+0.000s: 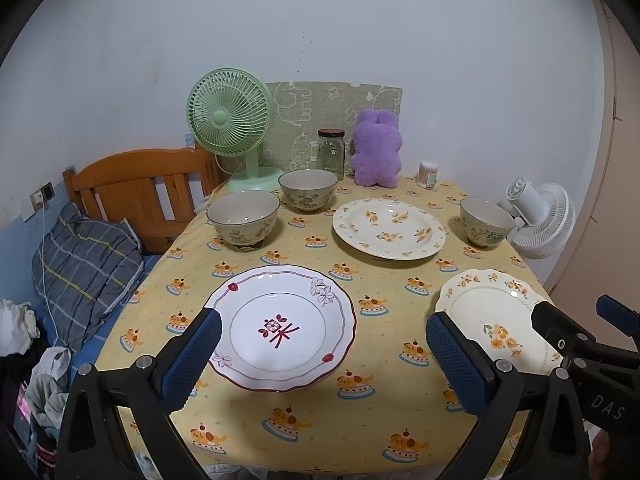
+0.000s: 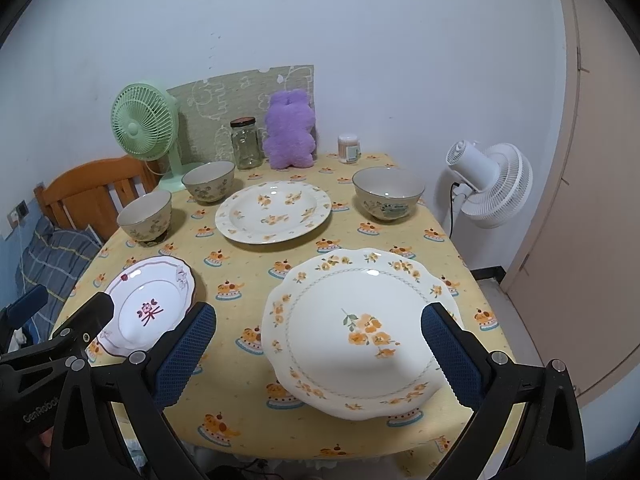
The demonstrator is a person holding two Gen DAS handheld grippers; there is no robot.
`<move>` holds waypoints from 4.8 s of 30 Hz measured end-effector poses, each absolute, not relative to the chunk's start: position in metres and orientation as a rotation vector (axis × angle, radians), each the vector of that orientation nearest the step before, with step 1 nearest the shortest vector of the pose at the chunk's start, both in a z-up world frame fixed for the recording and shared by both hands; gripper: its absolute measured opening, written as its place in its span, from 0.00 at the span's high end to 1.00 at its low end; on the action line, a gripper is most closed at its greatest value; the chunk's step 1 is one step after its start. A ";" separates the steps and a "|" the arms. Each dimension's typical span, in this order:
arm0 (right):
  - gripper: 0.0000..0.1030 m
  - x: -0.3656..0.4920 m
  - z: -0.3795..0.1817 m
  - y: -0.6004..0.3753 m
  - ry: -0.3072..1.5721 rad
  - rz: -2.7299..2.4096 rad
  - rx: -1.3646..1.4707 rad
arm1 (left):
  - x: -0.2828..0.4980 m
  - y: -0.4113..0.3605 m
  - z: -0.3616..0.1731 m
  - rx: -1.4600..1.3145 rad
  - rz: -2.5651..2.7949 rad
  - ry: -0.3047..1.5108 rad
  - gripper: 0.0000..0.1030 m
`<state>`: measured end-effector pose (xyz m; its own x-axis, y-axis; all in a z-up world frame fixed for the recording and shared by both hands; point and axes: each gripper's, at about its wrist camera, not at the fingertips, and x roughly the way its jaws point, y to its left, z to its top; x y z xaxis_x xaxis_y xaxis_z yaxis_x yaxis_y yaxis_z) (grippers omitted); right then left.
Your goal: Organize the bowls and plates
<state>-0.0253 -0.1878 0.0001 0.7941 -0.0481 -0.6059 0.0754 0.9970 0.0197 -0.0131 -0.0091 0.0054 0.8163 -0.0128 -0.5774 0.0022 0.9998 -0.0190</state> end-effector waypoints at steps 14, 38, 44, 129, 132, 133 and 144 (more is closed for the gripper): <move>0.00 -0.025 0.000 -0.188 0.648 -0.068 0.043 | -0.014 -0.009 0.004 -0.019 -0.011 0.616 0.00; 0.00 -0.026 0.000 -0.186 0.651 -0.067 0.028 | -0.016 -0.009 0.003 -0.026 -0.008 0.624 0.01; 0.00 -0.024 0.000 -0.184 0.656 -0.069 0.029 | -0.015 -0.008 0.003 -0.025 -0.011 0.629 0.02; 0.33 0.104 -0.115 -0.306 1.100 -0.103 0.094 | 0.114 -0.146 -0.107 0.003 -0.055 1.081 0.35; 0.33 0.107 -0.113 -0.295 1.092 -0.083 0.085 | 0.115 -0.135 -0.105 -0.004 -0.037 1.078 0.35; 0.33 0.108 -0.113 -0.290 1.091 -0.078 0.079 | 0.115 -0.132 -0.104 -0.004 -0.034 1.075 0.35; 0.33 0.123 -0.113 -0.260 1.091 -0.068 0.064 | 0.123 -0.104 -0.105 0.000 -0.023 1.080 0.35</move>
<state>0.1230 -0.2600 -0.1131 0.4598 -0.0234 -0.8877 0.0867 0.9961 0.0187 0.1225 -0.1041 -0.1051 0.4710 -0.0187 -0.8820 0.0188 0.9998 -0.0112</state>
